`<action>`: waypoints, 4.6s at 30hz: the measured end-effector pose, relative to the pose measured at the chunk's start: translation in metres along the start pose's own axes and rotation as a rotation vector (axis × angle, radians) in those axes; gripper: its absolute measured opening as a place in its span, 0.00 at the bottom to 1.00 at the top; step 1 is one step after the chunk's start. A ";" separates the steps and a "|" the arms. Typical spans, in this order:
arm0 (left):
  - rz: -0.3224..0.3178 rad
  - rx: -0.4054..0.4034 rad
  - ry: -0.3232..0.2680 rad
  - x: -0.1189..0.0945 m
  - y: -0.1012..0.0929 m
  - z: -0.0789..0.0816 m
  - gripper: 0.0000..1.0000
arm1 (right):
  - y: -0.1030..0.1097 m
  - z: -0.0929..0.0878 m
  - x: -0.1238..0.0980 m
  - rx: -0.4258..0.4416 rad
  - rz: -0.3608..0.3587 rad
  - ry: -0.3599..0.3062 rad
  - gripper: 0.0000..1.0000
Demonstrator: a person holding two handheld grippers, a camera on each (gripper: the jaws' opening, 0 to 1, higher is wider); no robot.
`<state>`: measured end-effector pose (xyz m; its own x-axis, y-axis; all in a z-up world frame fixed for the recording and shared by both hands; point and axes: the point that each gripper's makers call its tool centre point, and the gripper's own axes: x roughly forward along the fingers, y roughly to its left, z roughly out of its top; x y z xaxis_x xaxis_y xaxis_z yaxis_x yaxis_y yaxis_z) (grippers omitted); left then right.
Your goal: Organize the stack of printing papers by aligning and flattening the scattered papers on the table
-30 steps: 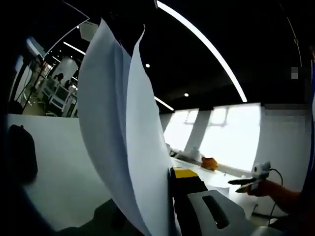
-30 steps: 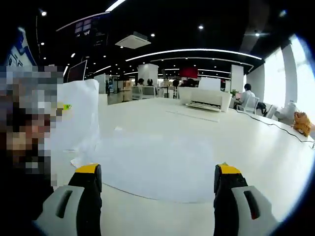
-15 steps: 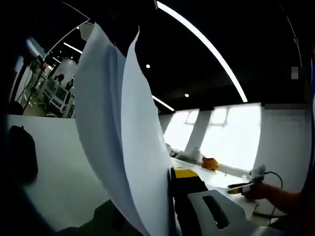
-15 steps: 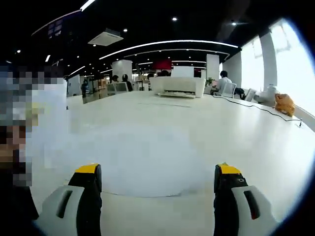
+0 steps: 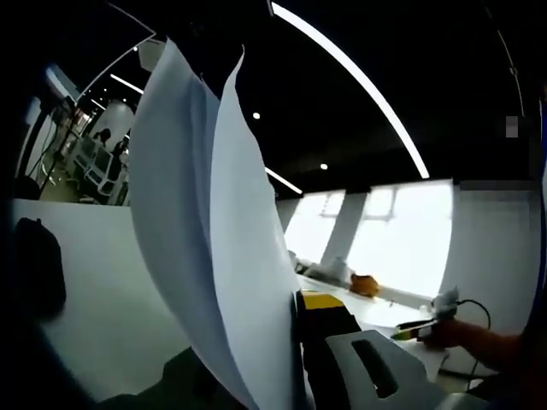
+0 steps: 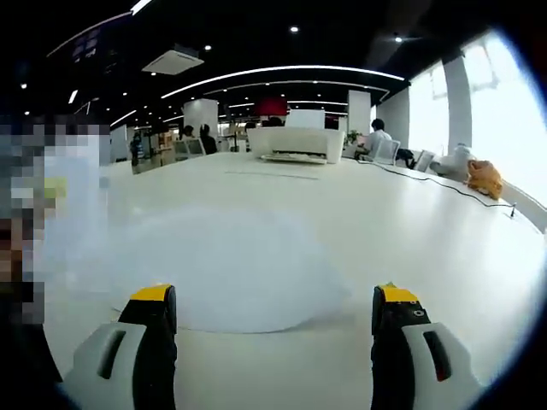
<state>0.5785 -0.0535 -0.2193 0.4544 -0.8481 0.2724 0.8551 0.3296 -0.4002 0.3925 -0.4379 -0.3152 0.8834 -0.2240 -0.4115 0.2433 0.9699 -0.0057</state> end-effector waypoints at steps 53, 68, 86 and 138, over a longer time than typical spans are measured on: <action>-0.001 0.007 0.006 0.000 -0.002 -0.002 0.08 | 0.016 -0.002 0.002 0.004 0.012 -0.005 0.78; -0.003 0.010 0.002 0.000 -0.003 -0.002 0.08 | 0.031 0.001 -0.003 -0.016 0.065 -0.007 0.63; -0.004 0.009 0.001 0.000 -0.002 -0.002 0.08 | 0.058 0.002 -0.009 -0.039 0.137 -0.020 0.44; -0.003 -0.006 0.026 0.001 -0.003 -0.007 0.09 | 0.008 0.020 0.000 0.196 0.061 -0.125 0.00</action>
<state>0.5749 -0.0582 -0.2237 0.4447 -0.8598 0.2509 0.8551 0.3241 -0.4047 0.4026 -0.4321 -0.2968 0.9386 -0.1873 -0.2897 0.2501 0.9479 0.1974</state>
